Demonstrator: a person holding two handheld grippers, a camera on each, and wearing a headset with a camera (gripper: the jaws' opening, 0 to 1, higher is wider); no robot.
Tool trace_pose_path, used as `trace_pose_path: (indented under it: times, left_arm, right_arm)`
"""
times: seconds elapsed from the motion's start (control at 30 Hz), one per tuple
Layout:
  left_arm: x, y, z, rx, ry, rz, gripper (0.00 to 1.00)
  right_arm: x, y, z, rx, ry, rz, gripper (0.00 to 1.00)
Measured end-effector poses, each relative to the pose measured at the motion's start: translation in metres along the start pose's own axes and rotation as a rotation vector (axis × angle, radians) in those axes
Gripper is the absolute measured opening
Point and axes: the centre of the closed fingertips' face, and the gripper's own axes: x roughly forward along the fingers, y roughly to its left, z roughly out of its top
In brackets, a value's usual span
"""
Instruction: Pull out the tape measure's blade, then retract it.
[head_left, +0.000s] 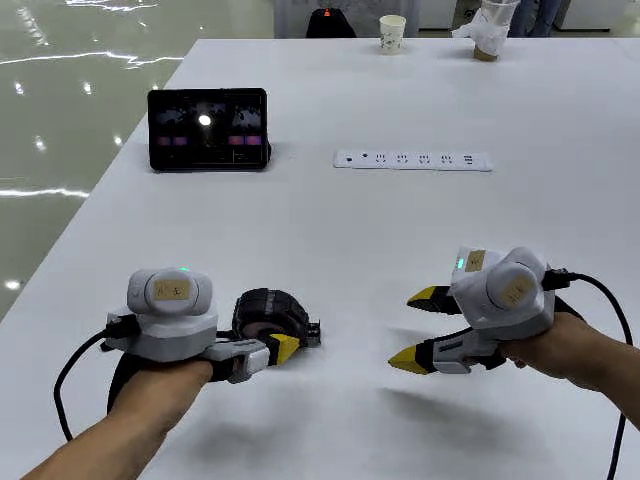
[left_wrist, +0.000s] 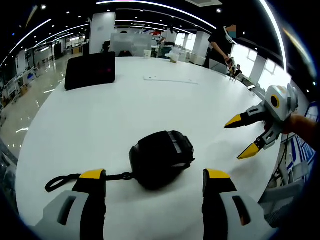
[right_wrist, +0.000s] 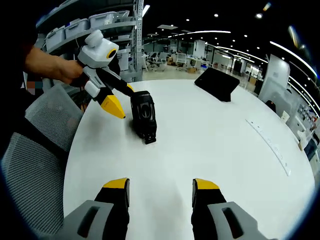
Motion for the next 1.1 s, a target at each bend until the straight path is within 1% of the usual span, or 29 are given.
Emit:
trace_pose_path:
  times: [0.13,0.27,0.43,0.53,0.67,0.8,0.93,1.1]
  left_arm:
    - [-0.003,-0.001,0.000,0.015,-0.008,-0.009,0.76]
    - [-0.005,-0.001,-0.003,0.031,-0.006,-0.019,0.76]
    - [-0.008,-0.003,-0.007,0.033,-0.003,-0.034,0.76]
    - [-0.009,-0.001,-0.007,0.045,-0.004,-0.040,0.77]
    - [-0.011,-0.001,-0.009,0.063,-0.005,-0.047,0.78]
    - [-0.012,-0.002,-0.009,0.086,-0.013,-0.061,0.79]
    - [-0.014,-0.003,-0.009,0.107,-0.030,-0.078,0.81]
    - [-0.017,-0.003,-0.009,0.128,-0.053,-0.099,0.82]
  right_arm:
    - [-0.004,0.001,-0.005,0.011,0.001,-0.006,0.50]
    - [-0.009,0.002,-0.008,0.028,-0.002,-0.017,0.52]
    - [-0.014,0.003,-0.013,0.046,-0.005,-0.032,0.54]
    - [-0.016,0.004,-0.016,0.056,-0.003,-0.039,0.55]
    - [-0.019,0.006,-0.020,0.076,-0.004,-0.049,0.57]
    - [-0.023,0.007,-0.023,0.094,-0.011,-0.062,0.59]
    - [-0.028,0.009,-0.026,0.118,-0.021,-0.078,0.61]
    - [-0.034,0.011,-0.034,0.141,-0.031,-0.097,0.64]
